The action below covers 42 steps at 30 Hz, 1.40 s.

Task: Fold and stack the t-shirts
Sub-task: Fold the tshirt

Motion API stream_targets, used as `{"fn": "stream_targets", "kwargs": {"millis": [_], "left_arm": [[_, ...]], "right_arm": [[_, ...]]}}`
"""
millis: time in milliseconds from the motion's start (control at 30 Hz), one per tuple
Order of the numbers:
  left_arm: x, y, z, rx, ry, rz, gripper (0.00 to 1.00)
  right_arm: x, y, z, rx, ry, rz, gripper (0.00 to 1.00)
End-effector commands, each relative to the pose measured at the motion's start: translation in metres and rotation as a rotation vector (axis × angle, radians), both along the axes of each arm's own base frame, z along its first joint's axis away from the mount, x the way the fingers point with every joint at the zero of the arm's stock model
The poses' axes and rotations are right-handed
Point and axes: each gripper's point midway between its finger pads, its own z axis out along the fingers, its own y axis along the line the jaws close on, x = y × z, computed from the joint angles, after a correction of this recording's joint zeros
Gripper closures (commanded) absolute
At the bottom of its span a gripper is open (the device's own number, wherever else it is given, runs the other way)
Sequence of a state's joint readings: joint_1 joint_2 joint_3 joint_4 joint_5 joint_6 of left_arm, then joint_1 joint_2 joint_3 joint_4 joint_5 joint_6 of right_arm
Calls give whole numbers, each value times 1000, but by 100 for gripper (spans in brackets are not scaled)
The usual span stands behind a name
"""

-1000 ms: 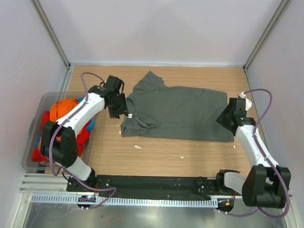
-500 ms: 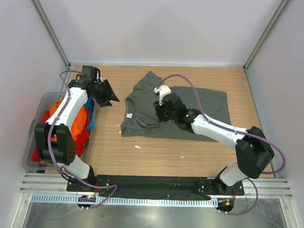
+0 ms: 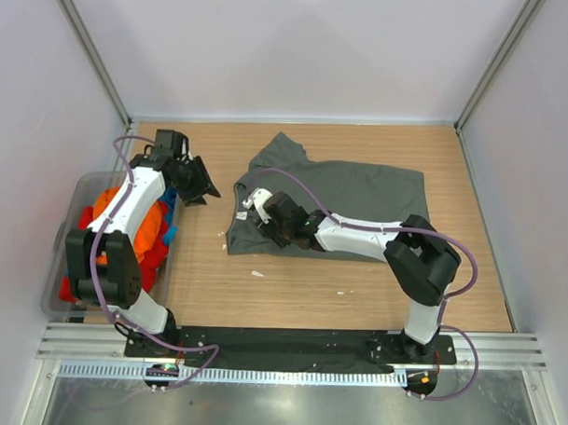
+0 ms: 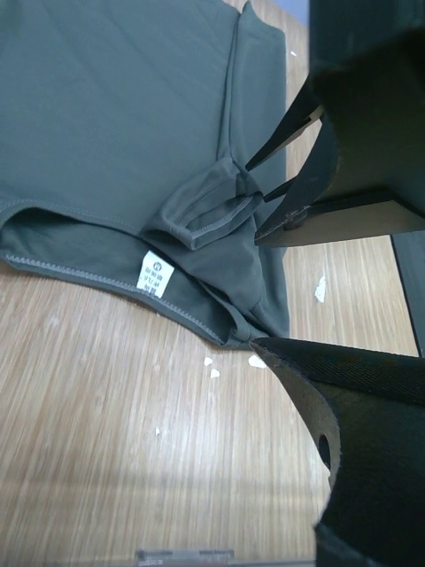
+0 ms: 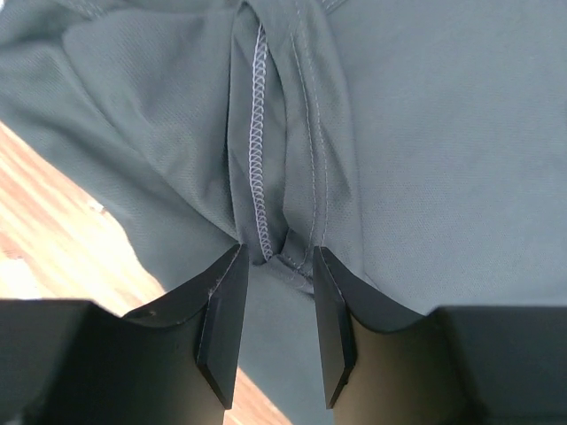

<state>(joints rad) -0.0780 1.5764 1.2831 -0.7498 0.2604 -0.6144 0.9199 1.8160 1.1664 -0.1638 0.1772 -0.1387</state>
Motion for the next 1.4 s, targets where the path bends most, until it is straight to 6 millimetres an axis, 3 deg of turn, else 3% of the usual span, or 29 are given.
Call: {"fn": "stream_targets", "kwargs": {"millis": [0, 333, 533, 767, 967, 1367], "left_arm": [[5, 14, 9, 60, -78, 19, 53], [6, 16, 9, 50, -77, 20, 53], [5, 16, 6, 50, -68, 19, 53], [7, 18, 4, 61, -71, 22, 53], [6, 18, 4, 65, -71, 18, 53], [6, 18, 1, 65, -64, 10, 53]], "right_arm": [[6, 13, 13, -8, -48, 41, 59], [6, 2, 1, -71, -65, 22, 61], [10, 3, 0, -75, -70, 1, 76], [0, 6, 18, -50, -40, 25, 68], [-4, 5, 16, -73, -32, 34, 62], [0, 2, 3, -120, -40, 18, 68]]}}
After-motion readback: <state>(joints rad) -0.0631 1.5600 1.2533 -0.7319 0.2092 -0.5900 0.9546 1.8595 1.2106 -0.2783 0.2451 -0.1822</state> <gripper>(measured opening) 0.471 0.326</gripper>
